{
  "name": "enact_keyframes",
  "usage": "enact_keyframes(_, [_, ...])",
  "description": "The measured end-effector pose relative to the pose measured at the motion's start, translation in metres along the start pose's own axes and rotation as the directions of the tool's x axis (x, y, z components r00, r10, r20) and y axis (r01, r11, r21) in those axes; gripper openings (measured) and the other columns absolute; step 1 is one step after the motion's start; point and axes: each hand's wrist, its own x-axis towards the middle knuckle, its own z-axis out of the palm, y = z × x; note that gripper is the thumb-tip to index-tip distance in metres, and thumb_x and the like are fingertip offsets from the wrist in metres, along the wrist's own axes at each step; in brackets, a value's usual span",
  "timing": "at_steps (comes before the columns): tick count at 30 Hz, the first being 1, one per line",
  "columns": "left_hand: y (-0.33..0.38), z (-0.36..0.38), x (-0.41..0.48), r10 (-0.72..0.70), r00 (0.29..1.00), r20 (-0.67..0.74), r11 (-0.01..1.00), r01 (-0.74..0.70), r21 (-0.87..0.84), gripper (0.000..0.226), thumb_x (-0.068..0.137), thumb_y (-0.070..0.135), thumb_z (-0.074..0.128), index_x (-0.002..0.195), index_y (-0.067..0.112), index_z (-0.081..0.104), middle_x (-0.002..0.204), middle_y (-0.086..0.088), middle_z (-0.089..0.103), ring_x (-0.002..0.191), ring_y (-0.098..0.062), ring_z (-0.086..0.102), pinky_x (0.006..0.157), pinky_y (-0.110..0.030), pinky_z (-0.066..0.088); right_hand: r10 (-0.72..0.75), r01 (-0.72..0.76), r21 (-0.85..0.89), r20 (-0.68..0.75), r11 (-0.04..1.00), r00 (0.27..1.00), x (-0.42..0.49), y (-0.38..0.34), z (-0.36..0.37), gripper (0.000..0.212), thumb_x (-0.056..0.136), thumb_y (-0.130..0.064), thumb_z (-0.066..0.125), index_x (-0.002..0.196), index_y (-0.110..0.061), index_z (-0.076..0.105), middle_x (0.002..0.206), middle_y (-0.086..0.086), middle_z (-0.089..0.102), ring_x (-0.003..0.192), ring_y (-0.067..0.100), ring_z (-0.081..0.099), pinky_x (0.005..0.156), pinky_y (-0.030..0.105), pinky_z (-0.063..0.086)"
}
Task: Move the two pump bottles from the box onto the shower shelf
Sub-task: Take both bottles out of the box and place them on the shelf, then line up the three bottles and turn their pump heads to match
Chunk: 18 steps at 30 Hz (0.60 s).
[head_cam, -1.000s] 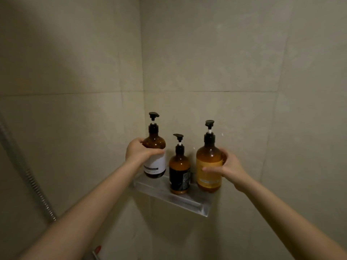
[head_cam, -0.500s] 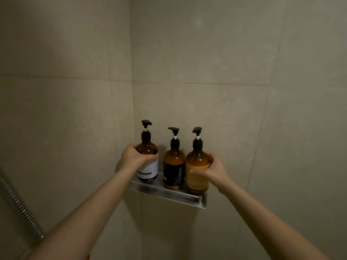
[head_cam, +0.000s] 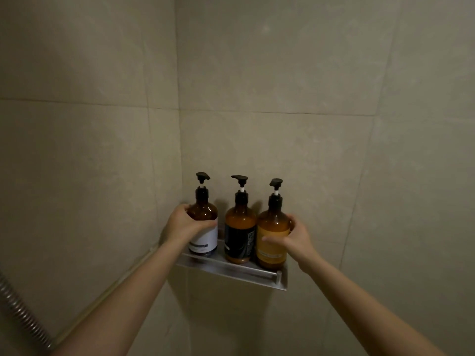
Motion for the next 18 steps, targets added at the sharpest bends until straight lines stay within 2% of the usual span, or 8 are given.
enact_keyframes(4, [-0.002, 0.004, -0.001, 0.022, 1.0, 0.008, 0.999, -0.021, -0.029, 0.083, 0.032, 0.053, 0.079, 0.106, 0.028, 0.05, 0.087, 0.015, 0.054, 0.089, -0.015, 0.057, 0.072, -0.032, 0.046, -0.018, 0.018, 0.008, 0.059, 1.0, 0.998, -0.001, 0.004, -0.004, 0.076, 0.058, -0.022, 0.088, 0.118, -0.029, 0.042, 0.112, -0.006, 0.054, 0.108, 0.019, 0.055, 0.09, 0.038, 0.049])
enact_keyframes(7, [-0.004, 0.006, -0.004, 0.035, 0.999, 0.016, 0.999, -0.034, -0.032, 0.075, 0.042, 0.047, 0.083, 0.107, 0.03, 0.049, 0.087, 0.018, 0.053, 0.093, -0.017, 0.058, 0.072, -0.03, 0.045, -0.017, 0.016, 0.014, 0.103, 1.0, 0.995, -0.002, 0.004, -0.006, 0.075, 0.06, -0.022, 0.086, 0.119, -0.03, 0.04, 0.105, -0.014, 0.052, 0.107, 0.019, 0.054, 0.087, 0.036, 0.048])
enact_keyframes(9, [-0.002, 0.006, -0.004, 0.032, 0.998, 0.047, 0.999, -0.031, -0.02, 0.075, 0.05, 0.04, 0.084, 0.115, 0.025, 0.049, 0.098, 0.01, 0.058, 0.104, -0.022, 0.059, 0.078, -0.033, 0.047, -0.007, 0.006, 0.007, 0.13, 1.0, 0.992, -0.001, 0.002, -0.007, 0.076, 0.061, -0.022, 0.086, 0.119, -0.029, 0.038, 0.104, -0.016, 0.05, 0.107, 0.018, 0.053, 0.085, 0.034, 0.047])
enact_keyframes(11, [0.004, 0.004, -0.007, 0.042, 0.998, 0.048, 0.999, -0.042, 0.007, 0.09, 0.055, 0.043, 0.082, 0.131, 0.018, 0.042, 0.124, -0.002, 0.057, 0.119, -0.026, 0.053, 0.093, -0.04, 0.047, 0.014, -0.011, -0.019, 0.151, 1.0, 0.988, 0.001, -0.001, -0.009, 0.077, 0.061, -0.023, 0.086, 0.12, -0.028, 0.037, 0.104, -0.014, 0.049, 0.107, 0.018, 0.052, 0.082, 0.031, 0.046])
enact_keyframes(13, [0.013, 0.002, -0.019, 0.135, 0.984, -0.115, 0.991, -0.134, 0.019, 0.088, 0.061, 0.052, 0.073, 0.136, 0.021, 0.038, 0.138, -0.002, 0.049, 0.125, -0.023, 0.048, 0.098, -0.039, 0.044, 0.018, -0.006, -0.073, 0.155, 0.997, 0.988, 0.002, -0.006, -0.012, 0.082, 0.06, -0.028, 0.086, 0.126, -0.025, 0.038, 0.108, -0.011, 0.048, 0.106, 0.016, 0.051, 0.078, 0.026, 0.045])
enact_keyframes(15, [0.023, 0.002, -0.037, 0.333, 0.885, -0.324, 0.94, -0.337, 0.045, 0.061, 0.069, 0.05, 0.065, 0.123, 0.025, 0.05, 0.12, 0.005, 0.057, 0.113, -0.017, 0.056, 0.087, -0.03, 0.047, -0.008, 0.023, -0.108, 0.14, 0.994, 0.99, 0.003, -0.011, -0.013, 0.09, 0.057, -0.036, 0.087, 0.132, -0.022, 0.037, 0.109, -0.012, 0.047, 0.101, 0.01, 0.051, 0.072, 0.016, 0.044])
enact_keyframes(16, [0.028, 0.005, -0.044, 0.408, 0.843, -0.351, 0.909, -0.411, 0.07, 0.048, 0.071, 0.046, 0.064, 0.115, 0.027, 0.054, 0.108, 0.009, 0.059, 0.102, -0.015, 0.059, 0.081, -0.029, 0.05, -0.03, 0.044, -0.119, 0.122, 0.992, 0.992, 0.003, -0.014, -0.013, 0.093, 0.056, -0.04, 0.086, 0.133, -0.022, 0.037, 0.109, -0.014, 0.046, 0.098, 0.007, 0.05, 0.068, 0.012, 0.042])
enact_keyframes(18, [0.038, 0.013, -0.055, 0.462, 0.853, -0.242, 0.887, -0.448, 0.114, 0.041, 0.074, 0.042, 0.065, 0.111, 0.028, 0.056, 0.101, 0.012, 0.061, 0.091, -0.009, 0.06, 0.075, -0.03, 0.055, -0.076, 0.085, -0.164, 0.057, 0.983, 0.995, 0.002, -0.02, -0.011, 0.097, 0.054, -0.046, 0.085, 0.134, -0.022, 0.037, 0.107, -0.015, 0.044, 0.096, 0.005, 0.049, 0.064, 0.008, 0.04])
